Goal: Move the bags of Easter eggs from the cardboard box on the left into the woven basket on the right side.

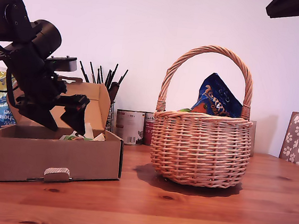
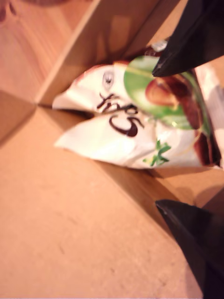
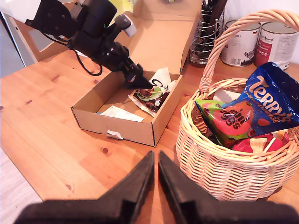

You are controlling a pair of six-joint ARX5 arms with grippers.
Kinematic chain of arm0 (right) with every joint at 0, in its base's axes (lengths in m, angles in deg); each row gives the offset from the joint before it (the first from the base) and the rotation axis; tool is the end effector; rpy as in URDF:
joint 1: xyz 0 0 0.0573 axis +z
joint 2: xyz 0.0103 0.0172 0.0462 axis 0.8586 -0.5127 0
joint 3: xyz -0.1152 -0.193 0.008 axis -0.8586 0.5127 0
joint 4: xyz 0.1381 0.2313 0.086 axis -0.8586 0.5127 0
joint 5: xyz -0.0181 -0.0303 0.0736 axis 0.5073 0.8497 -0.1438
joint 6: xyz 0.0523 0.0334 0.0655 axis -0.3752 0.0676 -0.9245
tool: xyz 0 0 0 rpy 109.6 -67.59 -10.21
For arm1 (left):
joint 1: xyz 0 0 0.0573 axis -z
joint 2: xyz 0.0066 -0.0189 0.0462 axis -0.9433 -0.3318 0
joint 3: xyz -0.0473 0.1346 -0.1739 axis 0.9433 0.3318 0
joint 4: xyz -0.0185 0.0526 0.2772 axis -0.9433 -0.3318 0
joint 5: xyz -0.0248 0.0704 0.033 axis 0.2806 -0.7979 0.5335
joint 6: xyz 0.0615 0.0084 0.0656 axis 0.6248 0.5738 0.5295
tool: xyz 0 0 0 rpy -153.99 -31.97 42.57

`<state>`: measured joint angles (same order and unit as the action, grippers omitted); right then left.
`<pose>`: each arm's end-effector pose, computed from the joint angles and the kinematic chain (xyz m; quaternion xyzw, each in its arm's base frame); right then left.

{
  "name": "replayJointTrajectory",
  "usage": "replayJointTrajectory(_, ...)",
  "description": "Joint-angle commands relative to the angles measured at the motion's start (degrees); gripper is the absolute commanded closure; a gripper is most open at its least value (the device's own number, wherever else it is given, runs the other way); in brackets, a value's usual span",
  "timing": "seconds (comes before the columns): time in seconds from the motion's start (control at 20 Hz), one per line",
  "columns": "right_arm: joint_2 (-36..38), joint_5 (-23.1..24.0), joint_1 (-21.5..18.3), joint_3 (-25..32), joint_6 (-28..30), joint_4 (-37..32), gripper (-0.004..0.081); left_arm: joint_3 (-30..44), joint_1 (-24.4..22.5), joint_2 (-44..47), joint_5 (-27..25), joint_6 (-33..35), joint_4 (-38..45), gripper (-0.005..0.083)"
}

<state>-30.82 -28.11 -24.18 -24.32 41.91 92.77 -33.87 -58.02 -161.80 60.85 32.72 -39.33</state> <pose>0.1967 0.1495 0.2368 -0.0378 0.1475 0.3559 0.9221 0.4425 -0.1123 0.0845 0.0708 0.3698 -0.2033 0.9038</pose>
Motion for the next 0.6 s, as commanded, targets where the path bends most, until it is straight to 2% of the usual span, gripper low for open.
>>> replayJointTrajectory(0.0,0.0,-0.3,0.2,0.9,0.3,-0.4,0.0781,1.0,0.0,-2.5,0.0,-1.4,0.4,0.0007)
replayJointTrajectory(0.2,0.0,-0.3,0.2,0.9,0.4,-0.6,0.0781,1.0,0.0,-4.7,4.0,-3.5,-1.0,0.0007)
replayJointTrajectory(0.55,0.0,-0.4,0.2,0.9,0.3,-0.8,0.0781,0.9,0.0,-6.7,3.2,-4.3,1.8,0.0013)
